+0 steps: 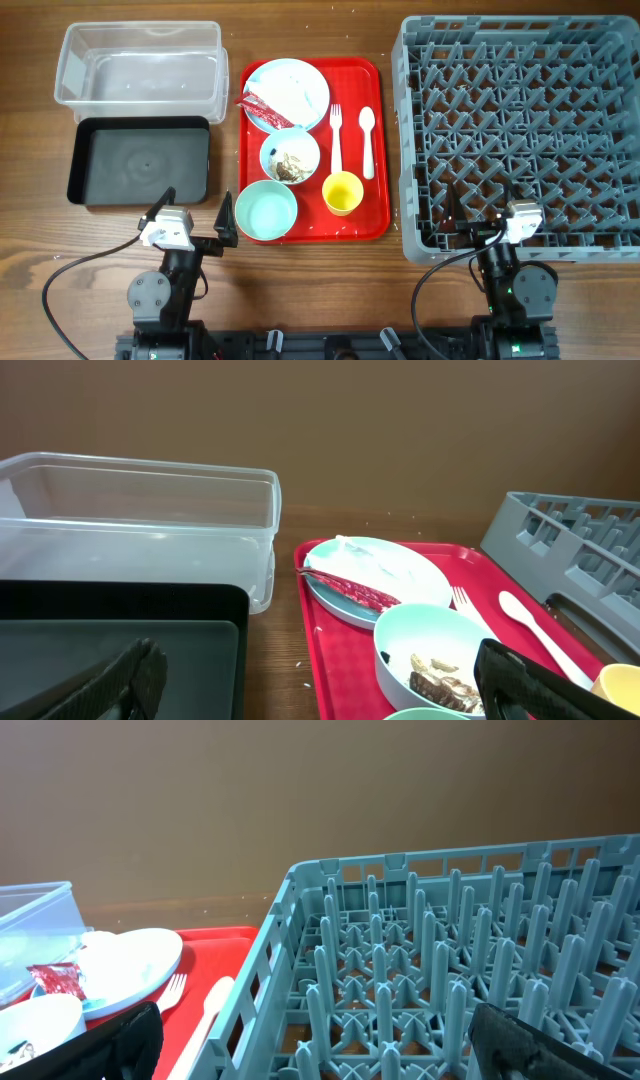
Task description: Sort waste into correct bins and load items into the dishwasher rack
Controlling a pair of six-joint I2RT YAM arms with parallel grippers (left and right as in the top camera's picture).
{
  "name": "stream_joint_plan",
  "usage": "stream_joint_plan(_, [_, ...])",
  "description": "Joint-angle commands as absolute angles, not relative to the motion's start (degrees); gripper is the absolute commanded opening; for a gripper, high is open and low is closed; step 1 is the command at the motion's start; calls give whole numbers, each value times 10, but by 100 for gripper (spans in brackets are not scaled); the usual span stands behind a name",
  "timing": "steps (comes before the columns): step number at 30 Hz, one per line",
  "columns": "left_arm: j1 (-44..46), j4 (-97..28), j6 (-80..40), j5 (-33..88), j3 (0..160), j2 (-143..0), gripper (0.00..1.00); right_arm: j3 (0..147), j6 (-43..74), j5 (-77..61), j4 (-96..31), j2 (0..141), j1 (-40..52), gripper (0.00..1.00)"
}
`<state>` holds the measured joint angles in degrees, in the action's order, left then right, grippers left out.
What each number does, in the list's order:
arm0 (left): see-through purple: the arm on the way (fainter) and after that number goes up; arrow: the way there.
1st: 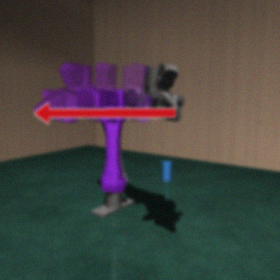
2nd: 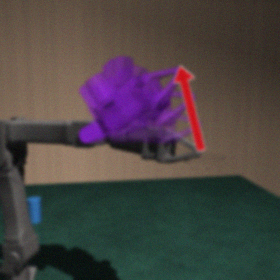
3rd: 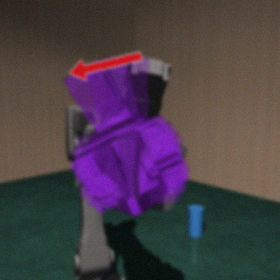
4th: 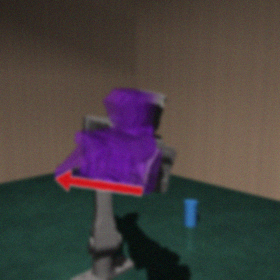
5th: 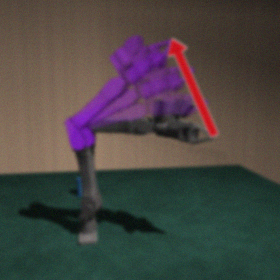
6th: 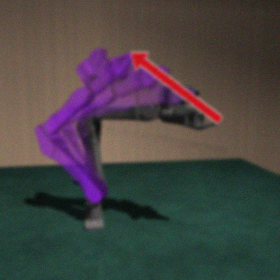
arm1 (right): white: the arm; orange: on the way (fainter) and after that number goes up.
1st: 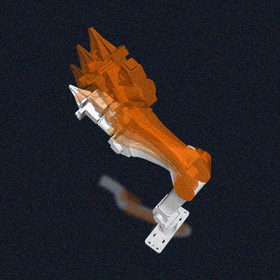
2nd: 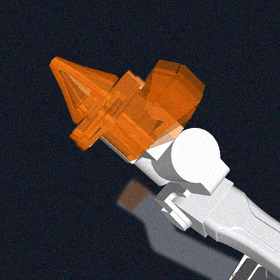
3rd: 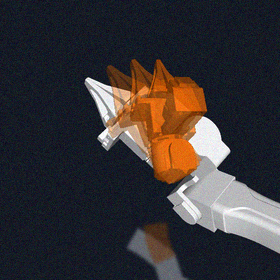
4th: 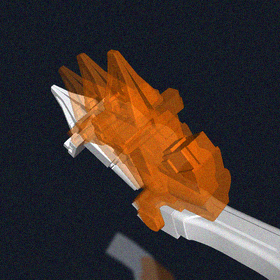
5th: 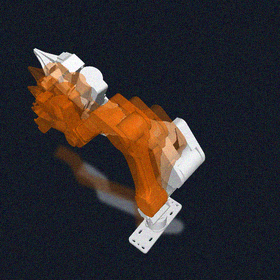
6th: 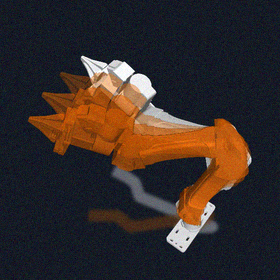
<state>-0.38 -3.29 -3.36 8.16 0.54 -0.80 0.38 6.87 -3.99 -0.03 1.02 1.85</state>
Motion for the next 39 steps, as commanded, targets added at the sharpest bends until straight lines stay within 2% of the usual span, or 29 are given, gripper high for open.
stream_joint_plan(1, [-1,-37,-39,78,3,-4,100,3,76,-34,1,10,21,100])
stream_joint_plan(39, [-1,-36,-39,78,3,-4,100,3,77,-32,17,10,21,100])
